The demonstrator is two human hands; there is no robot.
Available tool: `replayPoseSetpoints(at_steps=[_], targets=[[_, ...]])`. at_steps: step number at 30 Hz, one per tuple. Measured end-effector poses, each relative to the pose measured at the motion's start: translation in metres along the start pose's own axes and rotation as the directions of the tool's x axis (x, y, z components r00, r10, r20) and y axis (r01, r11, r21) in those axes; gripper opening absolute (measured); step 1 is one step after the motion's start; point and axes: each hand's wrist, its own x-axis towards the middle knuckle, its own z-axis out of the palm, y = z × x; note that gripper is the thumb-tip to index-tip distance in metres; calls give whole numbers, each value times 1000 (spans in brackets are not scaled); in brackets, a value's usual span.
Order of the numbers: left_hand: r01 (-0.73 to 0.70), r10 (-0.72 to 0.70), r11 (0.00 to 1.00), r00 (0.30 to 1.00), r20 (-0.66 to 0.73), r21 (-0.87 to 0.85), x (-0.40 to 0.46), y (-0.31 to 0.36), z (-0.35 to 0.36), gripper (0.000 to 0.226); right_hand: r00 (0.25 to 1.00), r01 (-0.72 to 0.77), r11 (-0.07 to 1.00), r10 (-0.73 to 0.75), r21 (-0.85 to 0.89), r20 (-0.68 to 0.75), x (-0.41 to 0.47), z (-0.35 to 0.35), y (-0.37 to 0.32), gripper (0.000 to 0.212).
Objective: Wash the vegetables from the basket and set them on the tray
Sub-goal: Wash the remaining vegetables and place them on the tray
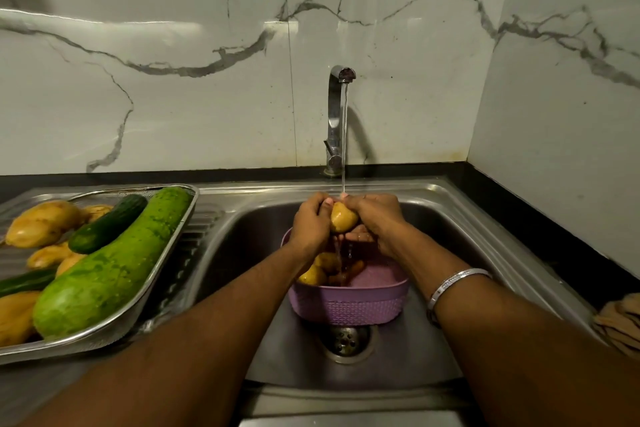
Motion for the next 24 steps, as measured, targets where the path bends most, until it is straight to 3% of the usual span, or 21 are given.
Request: replayPoseSetpoints(at_steps=[4, 6, 8, 11, 14, 20, 24], targets=[[155, -156, 986, 988, -9, -61, 4, -2, -5, 27, 988, -62, 998, 57, 33, 146, 2, -8, -2, 23], [161, -161, 985, 987, -5, -61, 4, -2, -5, 27, 981, -94, 994, 83, 53, 175, 2, -12, -1, 25], [109, -109, 994, 994, 5, -18, 2, 0, -4, 25, 987, -103, 993, 94, 64, 130, 0, -10, -1, 27], [-94, 92, 987, 996, 22, 130, 1, 0, 1, 22, 996, -86, 993, 87, 76, -7, 0, -7, 0, 34], [-182, 181, 969, 983, 18, 169, -1, 0, 3, 22, 995, -98, 981, 98, 169, 6, 0, -6, -1, 30], [22, -18, 998, 997, -78, 57, 8, -6, -4, 22, 976, -129, 979, 97, 160, 194, 1, -10, -4, 25], [111, -111, 994, 993, -40, -4, 6, -4, -2, 25, 987, -101, 984, 81, 149, 136, 1, -8, -2, 28]])
